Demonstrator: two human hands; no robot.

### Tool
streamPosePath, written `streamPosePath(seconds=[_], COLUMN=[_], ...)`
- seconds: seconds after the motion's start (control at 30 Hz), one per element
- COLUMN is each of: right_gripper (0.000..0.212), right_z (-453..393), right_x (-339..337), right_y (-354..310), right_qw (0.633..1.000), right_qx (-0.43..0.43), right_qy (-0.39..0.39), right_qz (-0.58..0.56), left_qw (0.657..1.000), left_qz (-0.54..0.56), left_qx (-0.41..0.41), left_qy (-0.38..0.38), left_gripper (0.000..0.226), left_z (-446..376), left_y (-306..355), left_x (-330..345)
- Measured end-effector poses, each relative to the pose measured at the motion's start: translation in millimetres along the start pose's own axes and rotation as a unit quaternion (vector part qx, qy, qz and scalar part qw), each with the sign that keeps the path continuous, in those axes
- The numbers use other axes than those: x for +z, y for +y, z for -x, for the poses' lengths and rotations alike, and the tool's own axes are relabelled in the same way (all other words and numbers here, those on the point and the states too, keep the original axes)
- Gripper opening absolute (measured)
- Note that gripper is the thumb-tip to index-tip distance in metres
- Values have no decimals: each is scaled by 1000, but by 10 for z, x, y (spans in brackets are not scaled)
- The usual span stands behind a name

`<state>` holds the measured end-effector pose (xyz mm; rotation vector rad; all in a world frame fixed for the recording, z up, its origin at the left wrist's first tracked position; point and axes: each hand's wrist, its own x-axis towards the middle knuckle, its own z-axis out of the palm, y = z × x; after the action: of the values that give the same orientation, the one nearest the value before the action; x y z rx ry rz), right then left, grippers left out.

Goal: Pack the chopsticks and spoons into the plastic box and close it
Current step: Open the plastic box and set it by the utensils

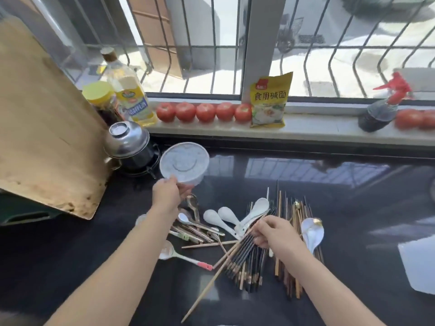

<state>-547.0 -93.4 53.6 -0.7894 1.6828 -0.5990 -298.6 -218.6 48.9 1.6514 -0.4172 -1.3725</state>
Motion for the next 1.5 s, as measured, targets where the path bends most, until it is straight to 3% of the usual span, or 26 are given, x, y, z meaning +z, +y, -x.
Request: streamPosePath(seconds=[0.2, 0.4, 0.5, 0.67, 0.77, 0.97, 1.13, 1.33, 1.4, 1.5], right_gripper=[22, 21, 21, 24, 23, 21, 22, 25, 23, 11], right_z=[-52, -62, -3, 214, 429, 944, 1282, 1639, 1667, 1565], right_x=[-78, -86, -60, -126, -313, -1315, -2530, -3814, -4101, -4293], right_y=[106, 87, 107, 258, 391, 780, 1331, 2074, 2204, 2271], right_qw=[997, 994, 993, 995, 996, 986, 970, 955, 939, 869], right_qx=[45, 54, 61, 61, 43, -46, -104, -86, -106, -236], right_qy=[55, 92, 95, 78, 79, 133, 187, 267, 300, 321], right_qz=[25, -18, -18, -19, -12, 94, 113, 93, 134, 293], left_qw=[997, 995, 987, 959, 946, 919, 927, 913, 917, 935], left_qz=[4, 33, 34, -2, -35, -111, -119, -178, -192, -181], left_qx=[-69, -92, -151, -193, -222, -251, -236, -239, -217, -191], left_qy=[25, 19, -37, -207, -232, -283, -267, -277, -274, -237], left_gripper=[17, 34, 42, 13, 11, 13, 5, 17, 20, 21], left_z=[-831, -762, -310, 789, 1316, 2176, 2922, 3737, 3834, 3843], left_y=[83, 119, 92, -297, -707, -1511, -1965, -2431, -2495, -2562], left_x=[52, 26, -5, 102, 296, 985, 1872, 2634, 2830, 3091])
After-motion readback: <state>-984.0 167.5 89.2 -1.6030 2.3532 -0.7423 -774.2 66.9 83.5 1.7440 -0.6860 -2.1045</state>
